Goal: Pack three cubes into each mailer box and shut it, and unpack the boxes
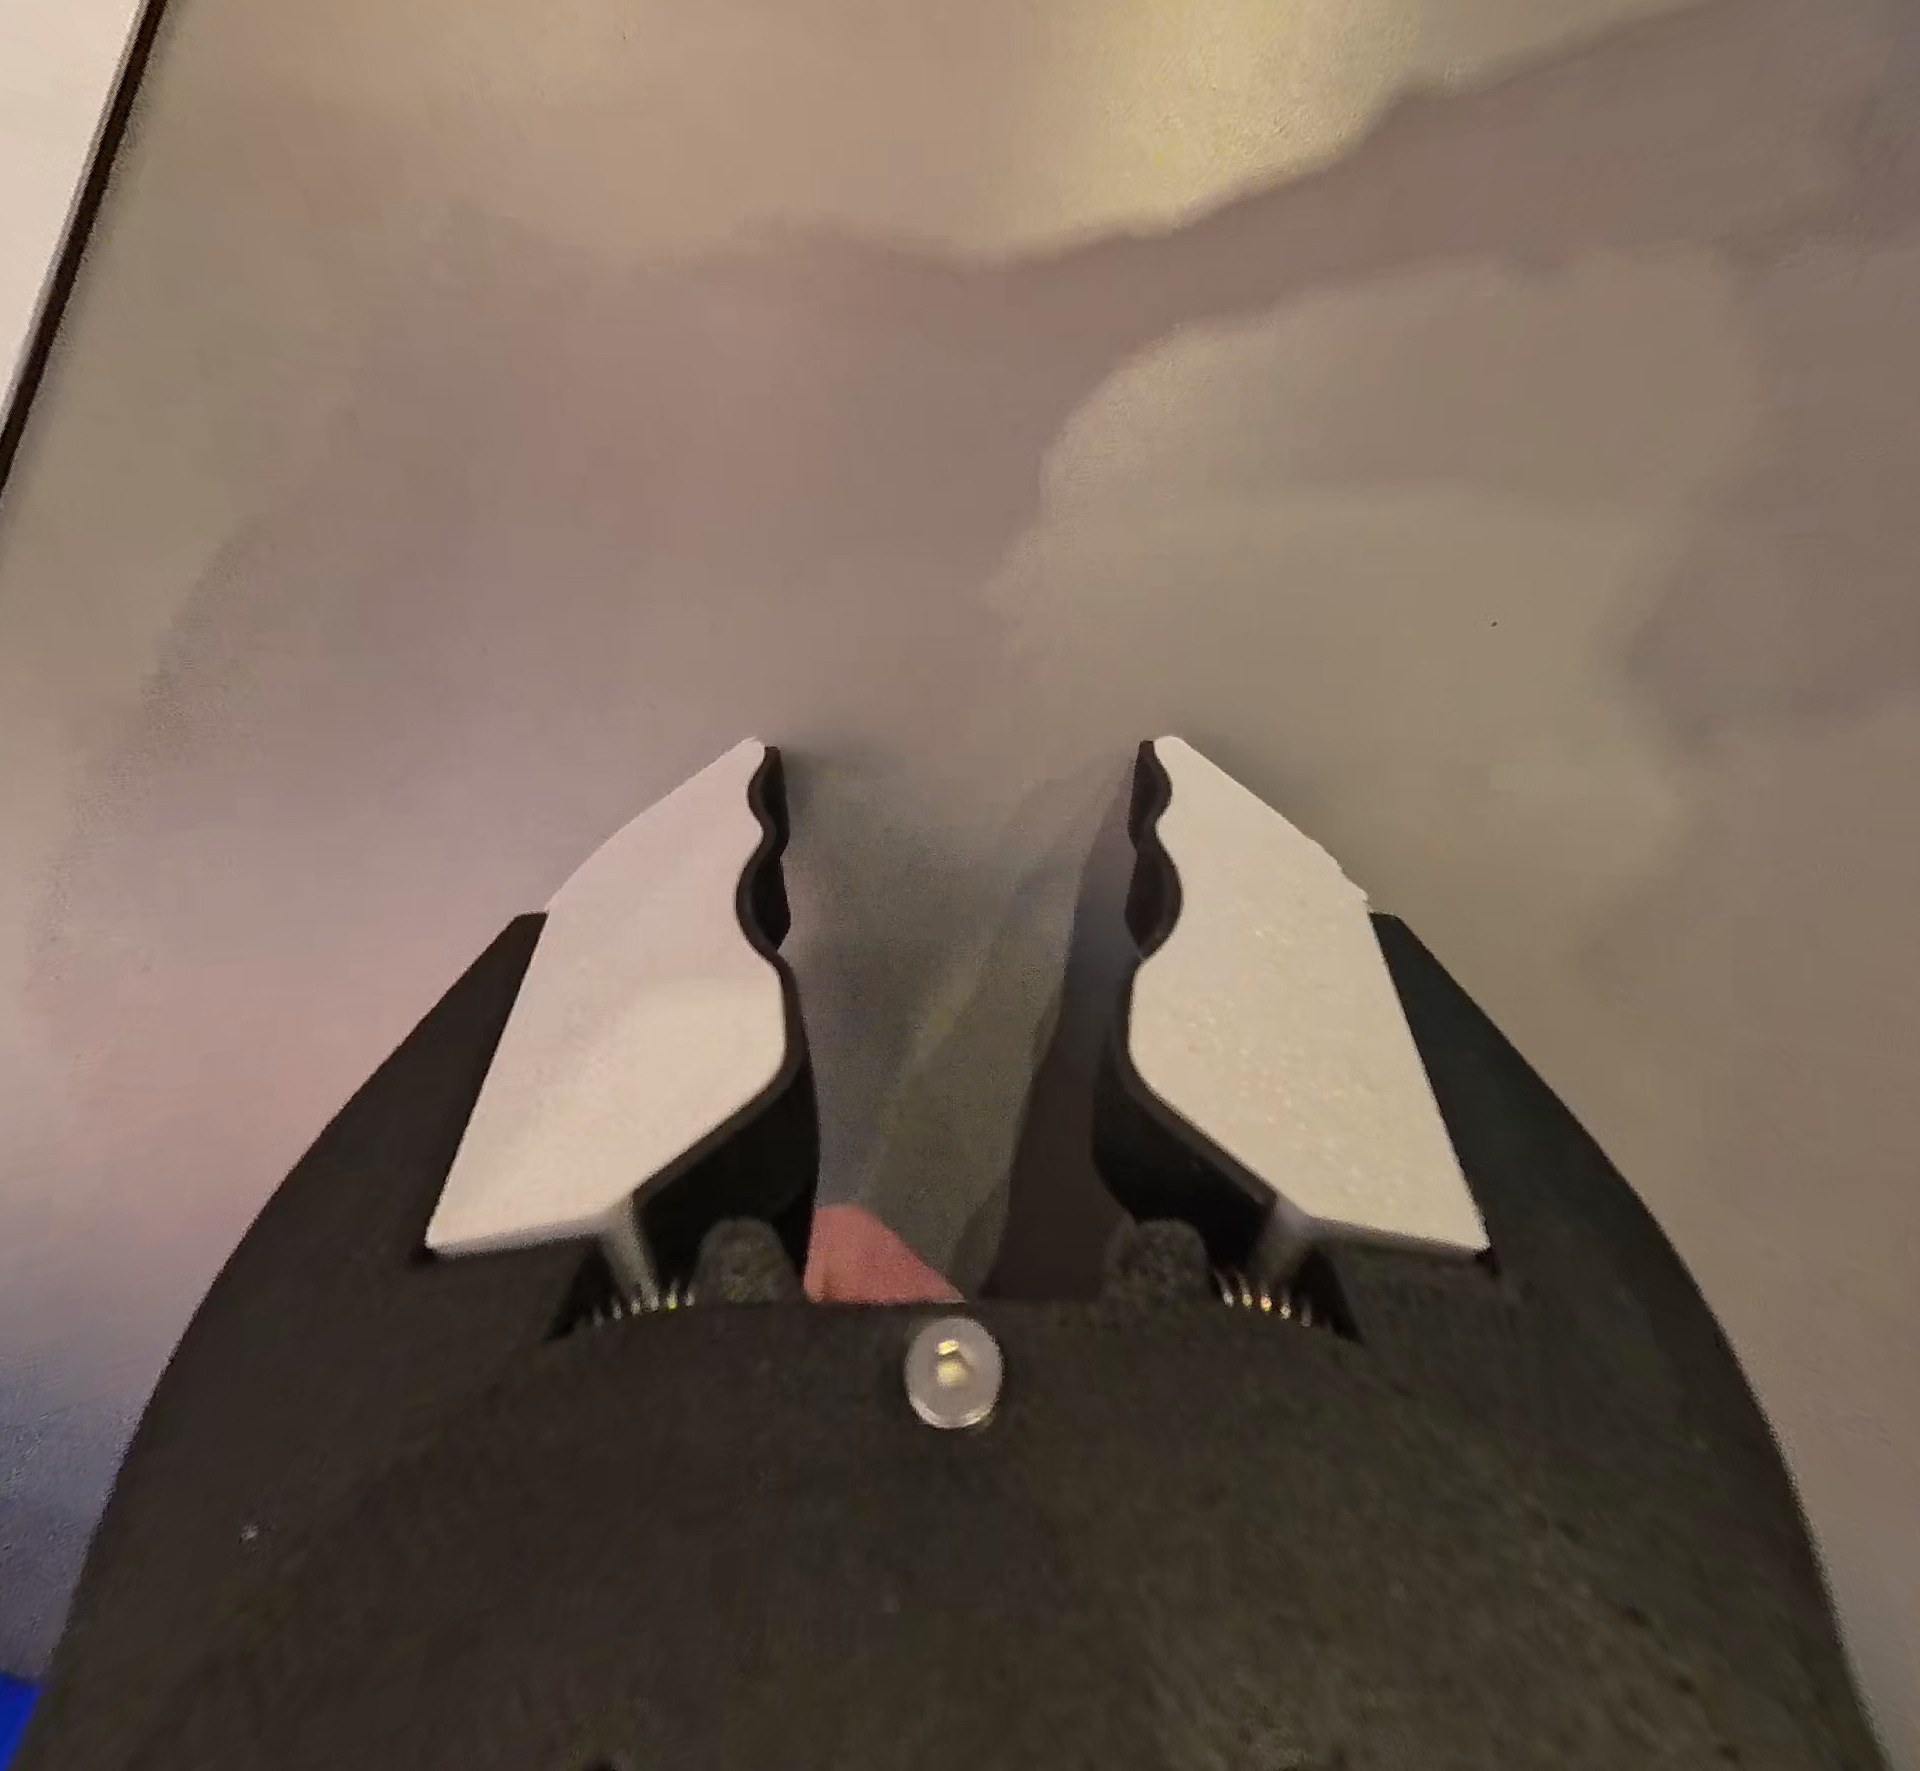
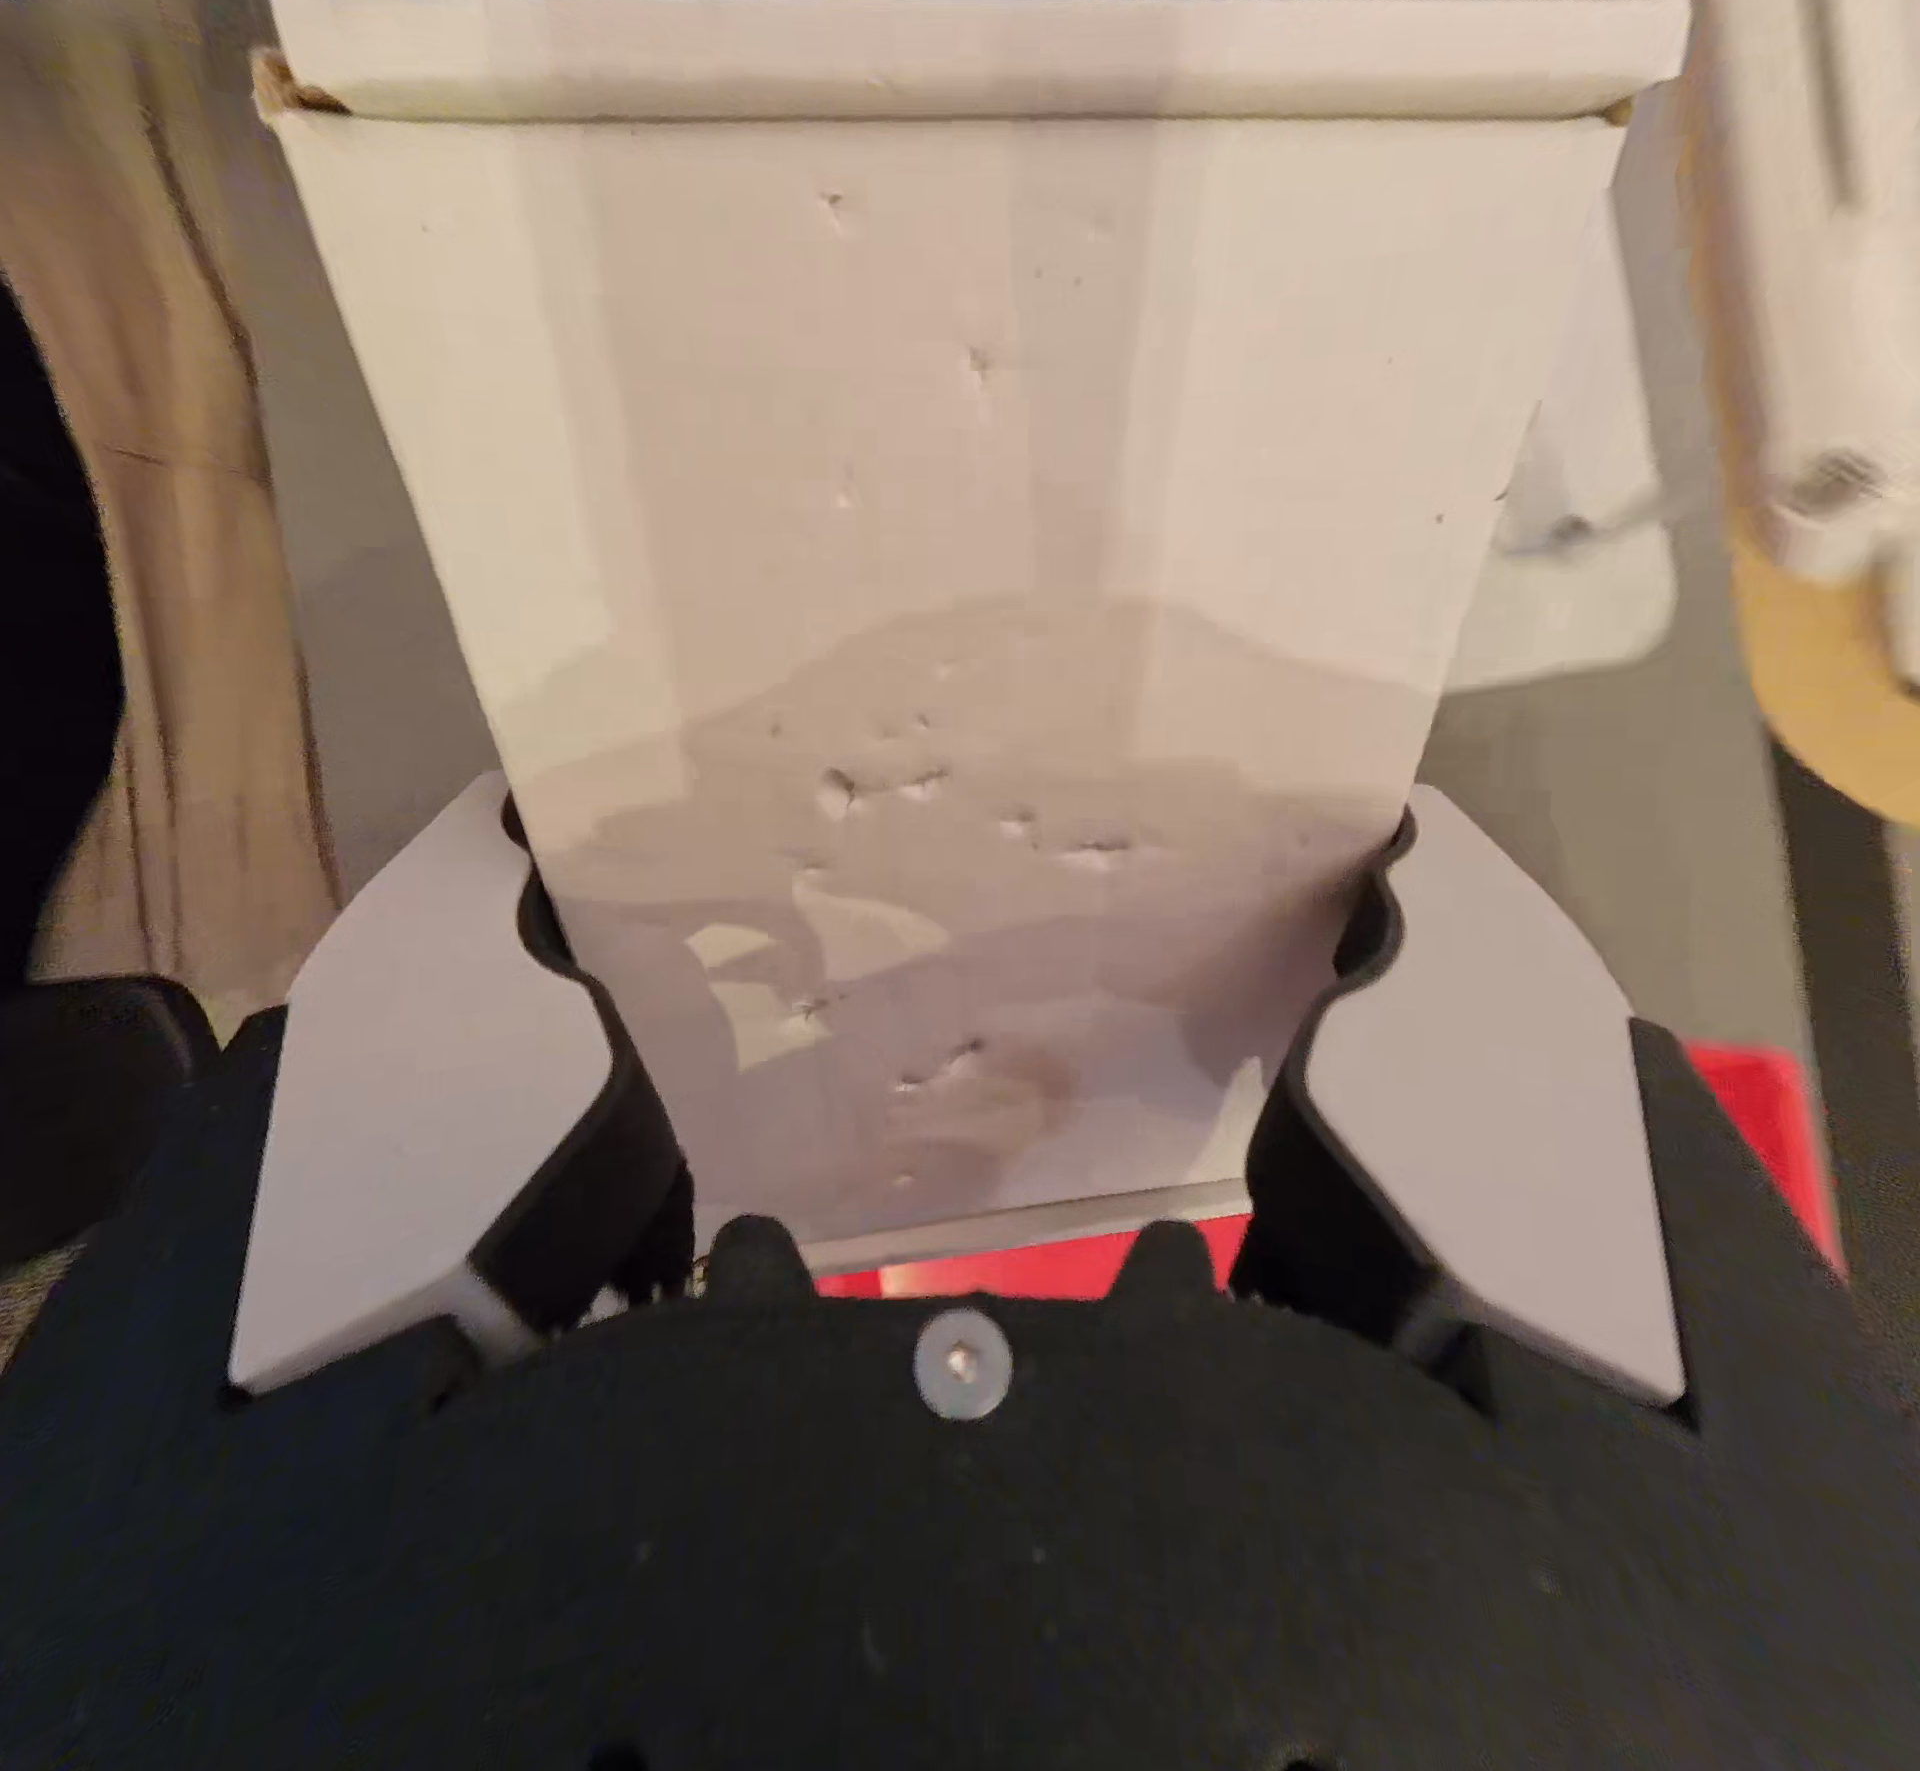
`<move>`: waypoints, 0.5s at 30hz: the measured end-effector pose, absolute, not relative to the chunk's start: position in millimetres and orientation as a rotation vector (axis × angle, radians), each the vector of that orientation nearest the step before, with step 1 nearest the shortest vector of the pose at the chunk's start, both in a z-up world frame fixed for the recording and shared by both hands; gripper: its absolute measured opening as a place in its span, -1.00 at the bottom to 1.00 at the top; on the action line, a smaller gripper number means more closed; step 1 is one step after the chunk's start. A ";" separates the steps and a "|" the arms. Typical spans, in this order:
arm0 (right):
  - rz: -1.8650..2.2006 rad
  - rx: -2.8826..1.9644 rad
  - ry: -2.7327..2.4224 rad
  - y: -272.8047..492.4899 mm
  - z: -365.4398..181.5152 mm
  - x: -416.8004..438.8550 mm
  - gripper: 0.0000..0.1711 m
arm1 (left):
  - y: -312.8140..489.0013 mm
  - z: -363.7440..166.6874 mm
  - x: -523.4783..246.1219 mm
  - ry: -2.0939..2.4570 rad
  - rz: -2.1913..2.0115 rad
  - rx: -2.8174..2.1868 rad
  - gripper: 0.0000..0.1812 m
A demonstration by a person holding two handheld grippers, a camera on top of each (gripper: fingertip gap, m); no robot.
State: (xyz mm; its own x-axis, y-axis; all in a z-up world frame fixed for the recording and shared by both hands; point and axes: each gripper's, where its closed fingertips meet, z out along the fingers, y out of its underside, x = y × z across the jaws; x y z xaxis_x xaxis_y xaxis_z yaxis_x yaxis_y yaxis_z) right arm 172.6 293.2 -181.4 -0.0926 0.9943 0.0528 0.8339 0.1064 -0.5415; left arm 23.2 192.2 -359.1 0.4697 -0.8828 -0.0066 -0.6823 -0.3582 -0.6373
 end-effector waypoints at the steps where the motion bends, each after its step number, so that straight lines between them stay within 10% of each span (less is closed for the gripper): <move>1: 0.471 -1.805 -1.968 307.5 -174.8 185.5 0.65 | 192.3 -359.1 23.3 1.294 -0.458 -2.148 -0.30; 15: -0.401 -2.080 -2.126 456.7 -233.3 358.7 0.65 | 194.2 -358.8 25.4 1.289 -0.462 -2.143 -0.32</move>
